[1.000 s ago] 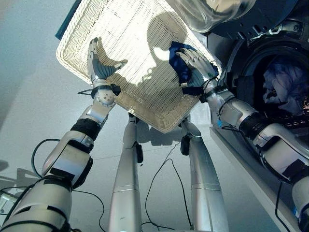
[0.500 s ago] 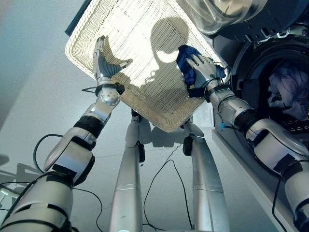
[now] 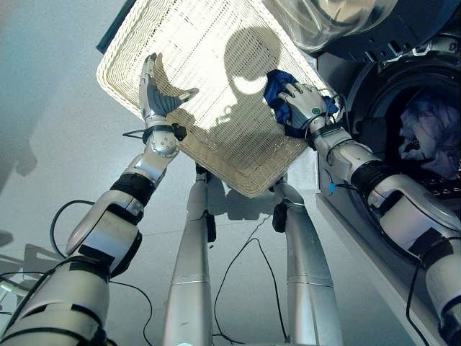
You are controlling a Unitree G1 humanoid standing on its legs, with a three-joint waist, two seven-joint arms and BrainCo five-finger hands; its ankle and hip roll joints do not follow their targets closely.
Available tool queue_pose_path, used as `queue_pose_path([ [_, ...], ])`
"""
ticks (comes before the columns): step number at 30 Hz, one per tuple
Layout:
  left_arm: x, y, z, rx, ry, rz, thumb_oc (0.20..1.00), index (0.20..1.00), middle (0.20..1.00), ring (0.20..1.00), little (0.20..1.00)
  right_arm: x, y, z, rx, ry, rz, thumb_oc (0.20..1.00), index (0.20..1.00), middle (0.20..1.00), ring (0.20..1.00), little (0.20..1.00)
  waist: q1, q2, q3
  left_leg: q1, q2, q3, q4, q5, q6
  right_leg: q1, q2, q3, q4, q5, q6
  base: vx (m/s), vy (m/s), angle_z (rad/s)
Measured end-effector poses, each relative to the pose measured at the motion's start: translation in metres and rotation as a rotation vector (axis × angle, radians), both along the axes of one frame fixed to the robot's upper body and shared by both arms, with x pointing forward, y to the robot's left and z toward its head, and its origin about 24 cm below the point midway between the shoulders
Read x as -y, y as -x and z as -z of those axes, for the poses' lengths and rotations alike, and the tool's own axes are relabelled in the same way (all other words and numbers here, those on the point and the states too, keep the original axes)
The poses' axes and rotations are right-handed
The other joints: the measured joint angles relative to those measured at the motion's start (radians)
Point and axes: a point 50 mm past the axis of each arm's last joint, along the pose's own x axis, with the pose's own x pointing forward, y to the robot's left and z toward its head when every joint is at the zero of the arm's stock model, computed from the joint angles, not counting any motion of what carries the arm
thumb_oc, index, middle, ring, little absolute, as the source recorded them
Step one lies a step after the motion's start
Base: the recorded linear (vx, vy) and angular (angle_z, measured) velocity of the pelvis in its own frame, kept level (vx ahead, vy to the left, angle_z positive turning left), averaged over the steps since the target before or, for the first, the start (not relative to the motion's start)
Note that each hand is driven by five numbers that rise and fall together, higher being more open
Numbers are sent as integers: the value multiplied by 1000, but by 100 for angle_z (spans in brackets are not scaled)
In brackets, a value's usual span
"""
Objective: Put the clothes into the washing machine.
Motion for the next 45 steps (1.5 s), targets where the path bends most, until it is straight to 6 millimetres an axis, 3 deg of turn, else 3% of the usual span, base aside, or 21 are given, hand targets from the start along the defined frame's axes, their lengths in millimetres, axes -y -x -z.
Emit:
queue_pose_path([
  [17, 0, 0, 0, 6, 3, 5, 1000, 1000, 1000, 1000, 1000, 0, -1, -7, -5, -26, 1, 200, 200, 200, 200, 200, -2, 0, 0, 0, -1, 0, 3, 3, 4, 1, 0, 0, 0, 0, 0, 0, 0, 0],
  [19, 0, 0, 0, 7, 4, 3, 1000, 1000, 1000, 1000, 1000, 2, -1, -6, -41, -185, -13, 200, 200, 200, 200, 200, -2, 0, 0, 0, -1, 0, 3, 4, 4, 1, 0, 1, 0, 0, 0, 0, 0, 0],
  [23, -3, 1, 3, 3, 15, -6, 1000, 1000, 1000, 1000, 1000, 12, 2, 4, -215, -845, -109, 200, 200, 200, 200, 200, -4, 0, 0, 0, -1, 1, 4, 3, 4, 0, 0, 3, -1, 0, 0, 0, 0, 0],
  [25, -5, 2, 5, 2, 28, -9, 1000, 1000, 1000, 1000, 1000, 16, 5, 9, -275, -1068, -166, 200, 200, 200, 200, 200, -6, 0, 0, 0, -1, 2, 4, 0, 1, 0, 1, 4, -1, 0, 0, 0, 0, 0],
  [26, -5, 2, 5, 2, 28, -9, 1000, 1000, 1000, 1000, 1000, 16, 5, 9, -275, -1068, -166, 200, 200, 200, 200, 200, -6, 0, 0, 0, -1, 2, 4, 0, 1, 0, 1, 4, -1, 0, 0, -14, 27, -3],
  [27, -10, 4, 10, -1, 51, -17, 1000, 1000, 1000, 1000, 1000, 17, 10, 18, -356, -1360, -276, 200, 200, 200, 200, 200, -10, 0, 0, -1, -1, 2, 4, -1, 0, -2, 2, 8, -3, 0, 0, -14, 26, -4],
  [28, -11, 5, 11, -5, 54, -21, 1000, 1000, 1000, 1000, 1000, 15, 11, 26, -398, -1417, -297, 200, 200, 200, 200, 200, -14, 0, 0, 0, -1, 2, 4, -1, 0, -3, 3, 9, -4, 0, 0, -18, 33, -5],
  [29, -13, 7, 11, 8, 80, -20, 1000, 1000, 1000, 1000, 1000, 10, 18, 32, -476, -1622, -419, 200, 200, 200, 200, 200, -27, -1, 0, -1, 0, 3, 3, -2, -1, -4, 3, 10, -6, 0, -1, 0, 0, 0],
  [31, -15, 8, 12, 13, 94, -26, 1000, 1000, 1000, 1000, 1000, -2, 25, 38, -544, -1788, -573, 200, 200, 200, 200, 200, -37, -1, 1, -1, -1, 5, 3, -3, 0, -4, 4, 12, -8, 1, -2, 0, 0, 0],
  [34, -13, 8, 7, 25, 89, -21, 1000, 1000, 1000, 1000, 1000, -10, 29, 40, -652, -1935, -740, 200, 200, 200, 200, 200, -47, -1, 1, -1, 2, 6, 3, -4, -1, -4, 7, 12, -10, 1, -1, -5, -2, -1],
  [38, -14, 8, 7, 20, 88, -29, 1000, 1000, 1000, 1000, 1000, -9, 31, 27, -674, -2025, -916, 200, 200, 200, 200, 200, -52, -1, 1, -1, 9, 8, 3, -6, -3, -4, 14, 14, -16, 3, -3, -10, -4, -3],
  [45, -24, 9, 6, 20, 75, -62, 1000, 1000, 1000, 1000, 1000, 10, 34, 12, -622, -2167, -1173, 200, 200, 200, 200, 200, -53, -1, 1, 1, 19, 11, -1, -7, -5, -3, 23, 12, -25, 9, -13, -10, -9, -2],
])
